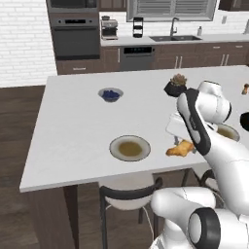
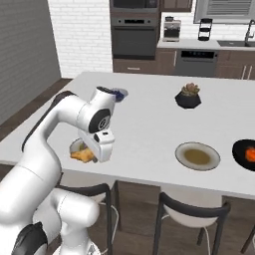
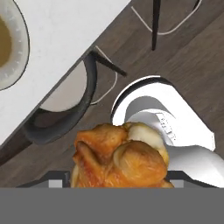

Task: Pick the chicken drumstick and squash from their plates and place them in the bowl. Then put the bowl in the fridge.

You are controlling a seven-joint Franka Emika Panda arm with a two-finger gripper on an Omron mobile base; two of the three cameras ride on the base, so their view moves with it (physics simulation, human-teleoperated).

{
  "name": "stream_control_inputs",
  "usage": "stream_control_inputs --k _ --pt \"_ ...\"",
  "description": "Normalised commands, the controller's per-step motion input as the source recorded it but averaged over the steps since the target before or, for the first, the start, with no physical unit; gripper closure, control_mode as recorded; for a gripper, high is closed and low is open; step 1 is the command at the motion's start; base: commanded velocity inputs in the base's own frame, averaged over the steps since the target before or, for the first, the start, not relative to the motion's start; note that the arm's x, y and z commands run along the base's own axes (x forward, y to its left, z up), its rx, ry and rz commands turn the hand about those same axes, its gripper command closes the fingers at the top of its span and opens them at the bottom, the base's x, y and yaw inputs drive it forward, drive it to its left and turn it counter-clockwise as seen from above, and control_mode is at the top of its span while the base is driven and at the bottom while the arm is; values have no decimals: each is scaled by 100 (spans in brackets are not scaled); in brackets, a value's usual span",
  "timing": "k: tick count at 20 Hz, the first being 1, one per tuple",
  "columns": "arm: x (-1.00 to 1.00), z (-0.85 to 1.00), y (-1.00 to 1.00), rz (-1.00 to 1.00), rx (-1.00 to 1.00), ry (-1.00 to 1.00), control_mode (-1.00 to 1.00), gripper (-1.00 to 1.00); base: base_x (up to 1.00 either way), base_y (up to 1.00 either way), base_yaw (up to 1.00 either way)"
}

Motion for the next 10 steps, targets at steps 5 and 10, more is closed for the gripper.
stream_control_inputs --k 5,10 --pt "0 0 0 0 0 0 100 100 -9 -100 0" --pt "0 0 0 0 0 0 100 100 -38 -100 0"
